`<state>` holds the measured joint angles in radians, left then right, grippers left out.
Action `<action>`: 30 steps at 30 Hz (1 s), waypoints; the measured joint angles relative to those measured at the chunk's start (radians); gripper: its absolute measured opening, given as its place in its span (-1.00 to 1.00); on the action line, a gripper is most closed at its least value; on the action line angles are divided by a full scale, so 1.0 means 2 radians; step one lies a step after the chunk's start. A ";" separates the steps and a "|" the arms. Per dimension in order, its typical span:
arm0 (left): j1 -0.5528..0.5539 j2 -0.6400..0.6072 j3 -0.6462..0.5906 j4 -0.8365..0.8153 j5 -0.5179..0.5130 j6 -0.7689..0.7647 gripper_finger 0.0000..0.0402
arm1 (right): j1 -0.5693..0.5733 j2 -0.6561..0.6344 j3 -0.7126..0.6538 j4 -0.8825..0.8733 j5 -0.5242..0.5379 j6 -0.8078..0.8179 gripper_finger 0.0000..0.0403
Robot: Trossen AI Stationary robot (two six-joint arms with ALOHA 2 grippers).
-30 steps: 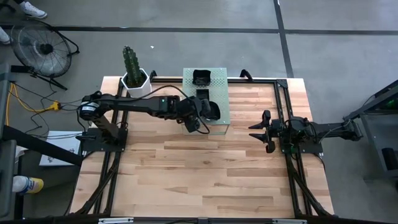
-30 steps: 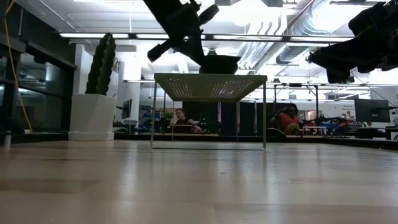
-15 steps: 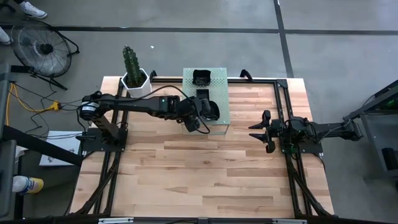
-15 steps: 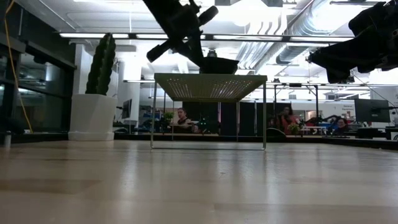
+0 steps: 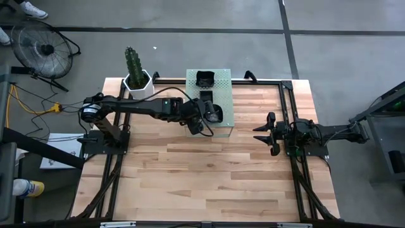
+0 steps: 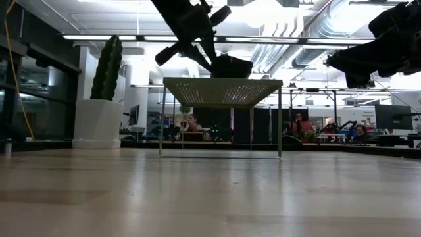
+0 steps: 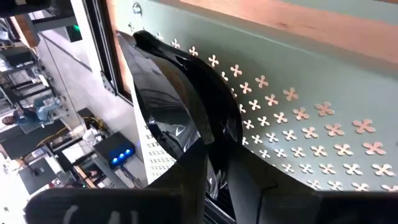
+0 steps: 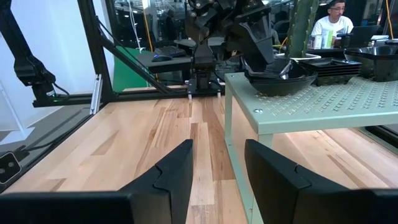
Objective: Pick & Place Mini shaped plates
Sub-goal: Stack the black leaf shaped plate on top of the black leaf shaped plate on the shelf
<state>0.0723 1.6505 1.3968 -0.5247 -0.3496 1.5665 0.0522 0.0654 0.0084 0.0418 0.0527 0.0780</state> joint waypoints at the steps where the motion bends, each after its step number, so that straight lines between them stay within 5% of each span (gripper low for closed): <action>1: 0.000 0.000 0.000 0.000 0.000 0.000 -0.73 | 0.000 0.000 0.000 0.000 0.000 0.000 -0.30; 20: 0.000 0.000 0.000 0.005 -0.044 -0.013 -0.25 | 0.000 0.000 0.000 0.000 0.000 0.000 -0.30; 30: 0.000 0.000 0.000 0.010 -0.057 -0.014 -0.18 | 0.000 0.000 0.000 0.000 0.000 0.000 -0.30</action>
<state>0.0723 1.6497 1.3968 -0.5048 -0.4637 1.5394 0.0521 0.0654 0.0082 0.0415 0.0526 0.0778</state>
